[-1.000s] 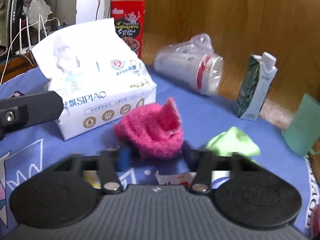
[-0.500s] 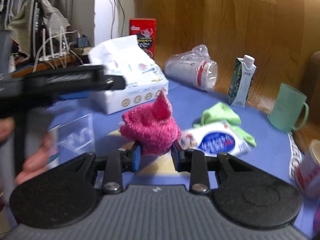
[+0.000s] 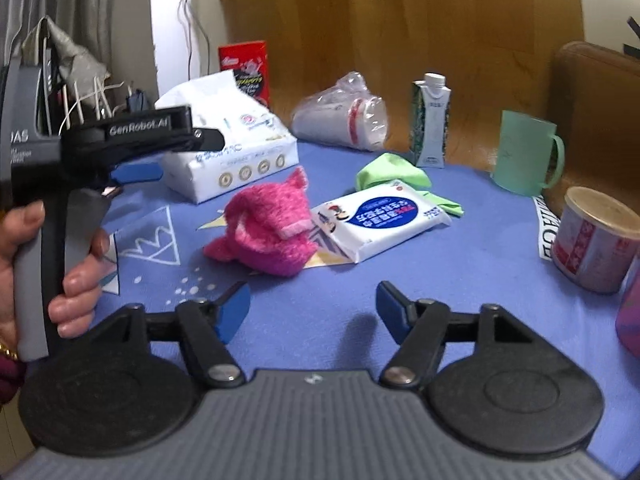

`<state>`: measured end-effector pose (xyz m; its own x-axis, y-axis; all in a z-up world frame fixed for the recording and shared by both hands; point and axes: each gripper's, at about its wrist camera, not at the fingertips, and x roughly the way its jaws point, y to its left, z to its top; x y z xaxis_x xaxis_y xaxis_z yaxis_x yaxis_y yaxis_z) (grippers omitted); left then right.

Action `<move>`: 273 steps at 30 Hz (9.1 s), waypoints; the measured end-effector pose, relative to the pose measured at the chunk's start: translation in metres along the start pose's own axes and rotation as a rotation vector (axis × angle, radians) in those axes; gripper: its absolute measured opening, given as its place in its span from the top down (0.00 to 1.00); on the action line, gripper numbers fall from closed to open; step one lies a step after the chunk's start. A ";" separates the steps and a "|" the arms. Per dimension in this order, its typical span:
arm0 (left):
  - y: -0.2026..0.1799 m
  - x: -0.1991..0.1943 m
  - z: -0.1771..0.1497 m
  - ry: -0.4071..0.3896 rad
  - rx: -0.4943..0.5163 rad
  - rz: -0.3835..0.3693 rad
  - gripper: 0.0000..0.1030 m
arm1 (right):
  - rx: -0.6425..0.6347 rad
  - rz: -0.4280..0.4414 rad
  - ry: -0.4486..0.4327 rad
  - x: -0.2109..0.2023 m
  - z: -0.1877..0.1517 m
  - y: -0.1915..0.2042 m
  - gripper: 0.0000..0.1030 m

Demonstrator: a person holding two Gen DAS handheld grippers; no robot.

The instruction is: Organize soft objects

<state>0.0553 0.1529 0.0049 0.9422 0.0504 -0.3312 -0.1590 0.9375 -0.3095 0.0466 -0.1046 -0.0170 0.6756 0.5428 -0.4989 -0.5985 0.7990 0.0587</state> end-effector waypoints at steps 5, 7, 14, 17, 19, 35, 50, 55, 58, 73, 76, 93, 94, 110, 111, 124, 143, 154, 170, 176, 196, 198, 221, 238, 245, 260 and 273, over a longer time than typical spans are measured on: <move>-0.001 0.000 0.000 0.001 0.000 0.016 0.00 | -0.023 -0.003 -0.022 -0.006 -0.003 0.003 0.25; 0.000 0.000 0.000 -0.001 -0.007 0.023 0.00 | -0.017 0.000 -0.027 -0.007 -0.004 0.001 0.23; -0.002 -0.001 -0.001 -0.015 0.007 0.030 0.00 | 0.045 0.030 -0.046 -0.011 -0.004 -0.006 0.04; -0.005 -0.002 -0.001 -0.022 0.029 0.025 0.00 | 0.078 0.090 -0.006 -0.006 -0.004 -0.009 0.00; -0.007 -0.003 -0.001 -0.026 0.038 0.025 0.00 | 0.126 0.150 0.035 -0.002 -0.004 -0.013 0.00; -0.006 -0.002 -0.002 -0.021 0.034 0.006 0.00 | 0.224 0.217 0.011 -0.003 -0.008 -0.028 0.00; -0.005 -0.002 -0.002 -0.018 0.028 0.006 0.00 | 0.225 0.216 0.010 -0.004 -0.008 -0.027 0.00; -0.005 -0.001 -0.003 -0.016 0.025 0.004 0.00 | 0.224 0.216 0.010 -0.004 -0.009 -0.028 0.00; -0.005 -0.001 -0.003 -0.016 0.024 0.003 0.00 | 0.224 0.216 0.010 -0.004 -0.009 -0.028 0.00; -0.006 -0.002 -0.003 -0.015 0.021 0.003 0.00 | 0.223 0.217 0.009 -0.004 -0.009 -0.027 0.00; -0.007 -0.002 -0.003 -0.019 0.025 -0.003 0.00 | 0.223 0.216 0.009 -0.004 -0.009 -0.026 0.00; 0.001 -0.023 -0.001 0.056 0.025 -0.169 0.01 | 0.070 0.093 -0.001 -0.008 -0.004 -0.010 0.13; 0.002 -0.027 -0.001 0.065 0.027 -0.192 0.01 | 0.050 0.086 -0.006 -0.007 -0.003 -0.006 0.16; -0.046 0.004 -0.020 0.300 0.065 -0.399 0.23 | -0.094 0.098 0.074 0.041 0.022 0.012 0.66; -0.048 -0.001 -0.017 0.286 0.064 -0.420 0.23 | -0.086 0.097 0.050 0.035 0.022 0.010 0.66; -0.169 -0.031 0.001 0.203 0.276 -0.602 0.23 | 0.011 -0.095 -0.181 -0.052 0.013 -0.038 0.69; -0.357 0.001 -0.054 0.314 0.482 -0.723 0.12 | 0.278 -0.649 -0.291 -0.140 -0.037 -0.187 0.57; -0.281 -0.015 -0.053 0.309 0.447 -0.662 0.08 | 0.328 -0.556 -0.364 -0.152 -0.048 -0.183 0.57; -0.061 -0.002 -0.018 0.159 0.303 -0.096 0.07 | 0.079 -0.112 -0.141 -0.046 0.005 -0.077 0.46; -0.051 -0.005 -0.017 0.113 0.232 -0.143 0.07 | 0.122 -0.044 -0.055 0.029 0.057 -0.071 0.46; -0.018 -0.008 -0.010 0.072 0.051 -0.240 0.04 | 0.246 -0.096 0.033 0.108 0.100 -0.080 0.91; -0.016 -0.007 -0.010 0.075 0.039 -0.237 0.04 | 0.251 -0.072 -0.048 0.086 0.107 -0.078 0.91; -0.049 -0.009 -0.022 0.312 0.019 -0.441 0.04 | -0.060 0.015 -0.021 -0.047 -0.015 -0.026 0.35; -0.162 -0.009 -0.043 0.490 0.228 -0.594 0.46 | -0.128 0.007 -0.047 -0.048 -0.028 -0.026 0.93; -0.254 -0.024 -0.023 0.393 0.372 -0.752 0.45 | -0.064 -0.201 -0.255 -0.104 -0.021 -0.066 0.93; -0.359 -0.015 -0.059 0.318 0.547 -0.759 0.13 | 0.245 -0.744 -0.277 -0.149 -0.043 -0.214 0.39; -0.287 -0.022 -0.060 0.344 0.472 -0.701 0.11 | 0.224 -0.678 -0.393 -0.159 -0.052 -0.183 0.38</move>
<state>0.0620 -0.1378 0.0476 0.6256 -0.6183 -0.4758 0.6254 0.7620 -0.1680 0.0265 -0.3508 0.0064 0.9868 -0.0600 -0.1505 0.0675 0.9967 0.0453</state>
